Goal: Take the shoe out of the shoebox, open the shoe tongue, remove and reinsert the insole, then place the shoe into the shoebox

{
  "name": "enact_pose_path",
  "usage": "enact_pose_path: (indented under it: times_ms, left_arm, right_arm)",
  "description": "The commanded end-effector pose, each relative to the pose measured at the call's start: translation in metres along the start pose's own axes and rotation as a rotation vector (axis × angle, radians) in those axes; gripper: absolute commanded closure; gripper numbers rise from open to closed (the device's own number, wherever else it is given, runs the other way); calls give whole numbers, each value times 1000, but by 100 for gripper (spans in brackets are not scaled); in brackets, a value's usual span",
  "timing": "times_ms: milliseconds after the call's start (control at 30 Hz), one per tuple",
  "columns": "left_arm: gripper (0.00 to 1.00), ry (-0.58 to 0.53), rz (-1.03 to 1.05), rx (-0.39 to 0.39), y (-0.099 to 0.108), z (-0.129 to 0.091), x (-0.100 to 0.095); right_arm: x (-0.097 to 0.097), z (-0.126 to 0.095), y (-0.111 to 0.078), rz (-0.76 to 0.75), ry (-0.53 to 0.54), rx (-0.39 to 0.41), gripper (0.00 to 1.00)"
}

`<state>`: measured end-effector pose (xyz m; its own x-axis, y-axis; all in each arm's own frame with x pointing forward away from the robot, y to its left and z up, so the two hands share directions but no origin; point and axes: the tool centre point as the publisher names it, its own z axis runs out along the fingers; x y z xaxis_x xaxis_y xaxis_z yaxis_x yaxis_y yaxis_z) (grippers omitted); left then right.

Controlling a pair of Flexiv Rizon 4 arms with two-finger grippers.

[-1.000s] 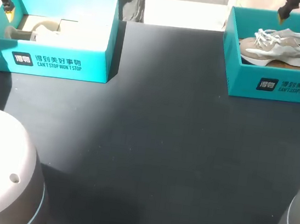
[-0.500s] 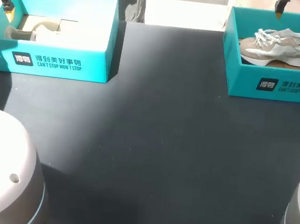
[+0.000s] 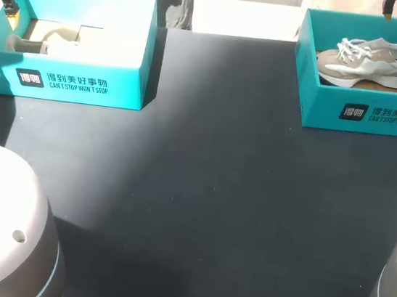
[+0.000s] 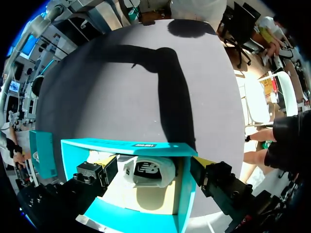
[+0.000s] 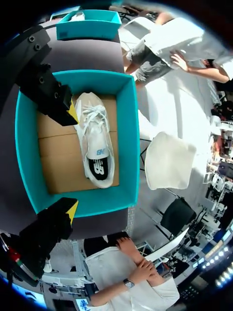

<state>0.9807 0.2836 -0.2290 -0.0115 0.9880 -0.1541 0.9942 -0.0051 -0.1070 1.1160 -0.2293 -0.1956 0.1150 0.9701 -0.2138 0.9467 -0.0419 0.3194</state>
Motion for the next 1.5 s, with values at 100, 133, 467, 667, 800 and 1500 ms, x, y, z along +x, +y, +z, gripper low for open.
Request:
enact_pose_path:
  times_ms: [100,133,467,667,800,1500]
  left_arm:
    - [0,3,0,-2,-1,0,0]
    - [0,3,0,-2,-1,0,0]
    - [0,3,0,-2,-1,0,0]
    - [0,3,0,-2,-1,0,0]
    - [0,3,0,-2,-1,0,0]
    - [0,3,0,-2,-1,0,0]
  right_arm:
    - [-23,33,38,37,-53,124,0]
    - [-23,33,38,37,-53,124,0]
    - [-23,33,38,37,-53,124,0]
    - [-38,64,28,110,-62,160,0]
    - [-52,85,20,147,-50,159,0]
    - [-59,145,13,1,-68,172,30]
